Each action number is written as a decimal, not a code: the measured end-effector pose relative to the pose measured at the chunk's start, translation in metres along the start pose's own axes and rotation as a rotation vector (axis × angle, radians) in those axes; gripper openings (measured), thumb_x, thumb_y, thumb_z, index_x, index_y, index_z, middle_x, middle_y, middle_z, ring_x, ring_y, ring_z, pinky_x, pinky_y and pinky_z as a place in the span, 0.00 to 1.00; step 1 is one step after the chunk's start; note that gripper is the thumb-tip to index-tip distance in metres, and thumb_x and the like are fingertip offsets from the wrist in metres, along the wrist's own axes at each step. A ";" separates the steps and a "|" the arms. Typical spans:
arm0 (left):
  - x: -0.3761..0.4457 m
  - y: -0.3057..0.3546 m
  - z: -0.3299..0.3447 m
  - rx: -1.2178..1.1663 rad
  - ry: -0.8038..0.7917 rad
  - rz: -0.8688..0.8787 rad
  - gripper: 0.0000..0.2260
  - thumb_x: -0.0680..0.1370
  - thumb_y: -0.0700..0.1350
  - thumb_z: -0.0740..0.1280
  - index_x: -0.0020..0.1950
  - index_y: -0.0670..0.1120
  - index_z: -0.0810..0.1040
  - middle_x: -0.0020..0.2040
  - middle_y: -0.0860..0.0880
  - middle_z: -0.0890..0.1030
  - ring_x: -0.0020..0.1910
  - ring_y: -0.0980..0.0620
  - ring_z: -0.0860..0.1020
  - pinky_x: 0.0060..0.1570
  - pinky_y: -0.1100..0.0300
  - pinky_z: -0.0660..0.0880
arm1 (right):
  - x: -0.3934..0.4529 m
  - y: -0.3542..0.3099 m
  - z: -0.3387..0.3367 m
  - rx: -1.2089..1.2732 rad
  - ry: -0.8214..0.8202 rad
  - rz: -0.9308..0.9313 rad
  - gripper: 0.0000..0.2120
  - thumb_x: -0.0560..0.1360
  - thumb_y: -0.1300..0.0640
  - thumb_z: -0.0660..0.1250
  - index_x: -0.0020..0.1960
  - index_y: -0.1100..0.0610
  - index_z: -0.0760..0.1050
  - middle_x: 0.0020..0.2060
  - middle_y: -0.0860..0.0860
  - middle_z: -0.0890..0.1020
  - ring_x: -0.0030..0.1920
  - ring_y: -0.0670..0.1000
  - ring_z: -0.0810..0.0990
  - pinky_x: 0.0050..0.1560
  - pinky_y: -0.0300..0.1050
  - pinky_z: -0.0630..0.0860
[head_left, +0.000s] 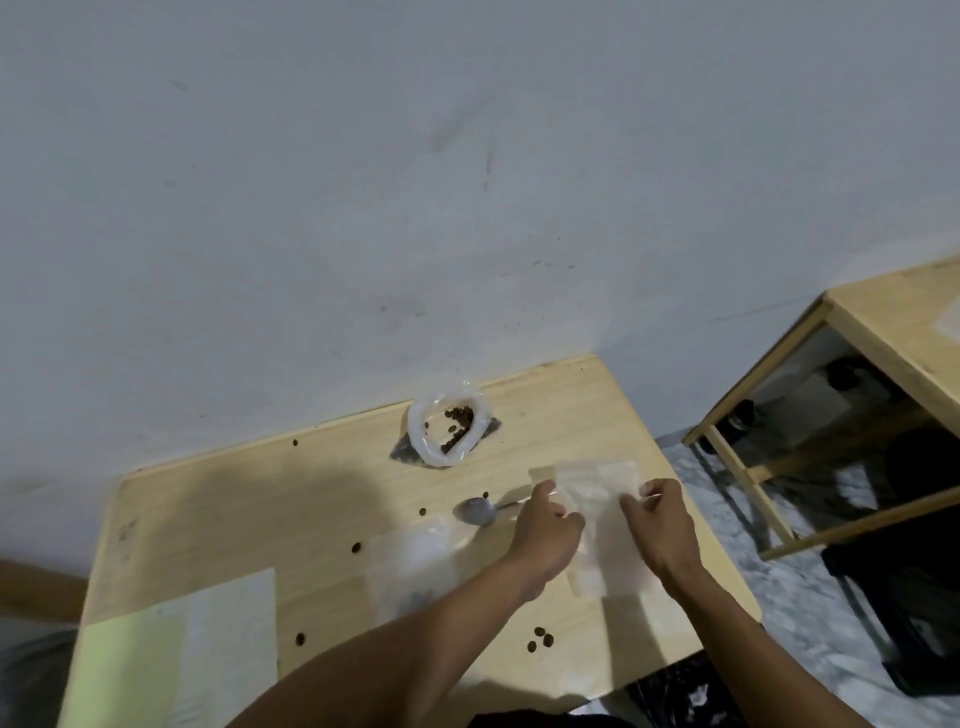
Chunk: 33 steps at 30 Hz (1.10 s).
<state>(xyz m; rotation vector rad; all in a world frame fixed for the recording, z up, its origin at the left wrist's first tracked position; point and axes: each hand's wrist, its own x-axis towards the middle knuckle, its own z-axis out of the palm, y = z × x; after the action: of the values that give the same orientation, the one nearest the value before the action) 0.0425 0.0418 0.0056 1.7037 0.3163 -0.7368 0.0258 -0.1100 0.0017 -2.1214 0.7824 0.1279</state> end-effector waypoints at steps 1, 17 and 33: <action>0.000 0.004 -0.009 -0.024 0.051 0.026 0.19 0.78 0.44 0.62 0.69 0.54 0.67 0.58 0.51 0.76 0.53 0.52 0.76 0.42 0.63 0.71 | 0.000 -0.010 0.000 0.129 -0.051 -0.015 0.09 0.78 0.55 0.66 0.52 0.58 0.70 0.43 0.57 0.78 0.44 0.58 0.77 0.49 0.60 0.76; -0.042 0.053 -0.150 -0.875 0.230 0.114 0.16 0.81 0.51 0.66 0.60 0.39 0.77 0.55 0.40 0.83 0.52 0.43 0.84 0.54 0.51 0.79 | -0.035 -0.136 0.067 0.199 -0.453 -0.807 0.16 0.79 0.63 0.62 0.63 0.51 0.79 0.61 0.40 0.81 0.62 0.38 0.77 0.59 0.34 0.72; -0.042 0.045 -0.152 -0.553 0.376 0.329 0.04 0.78 0.38 0.67 0.44 0.39 0.77 0.53 0.33 0.81 0.55 0.36 0.81 0.62 0.43 0.76 | -0.044 -0.173 0.070 0.313 -0.618 -0.601 0.08 0.77 0.50 0.69 0.56 0.49 0.81 0.50 0.43 0.85 0.52 0.42 0.82 0.51 0.38 0.76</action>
<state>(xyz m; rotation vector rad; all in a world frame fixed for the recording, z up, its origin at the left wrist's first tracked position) 0.0824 0.1803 0.0829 1.3053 0.4388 -0.0633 0.1021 0.0406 0.0918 -1.7772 -0.1941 0.2956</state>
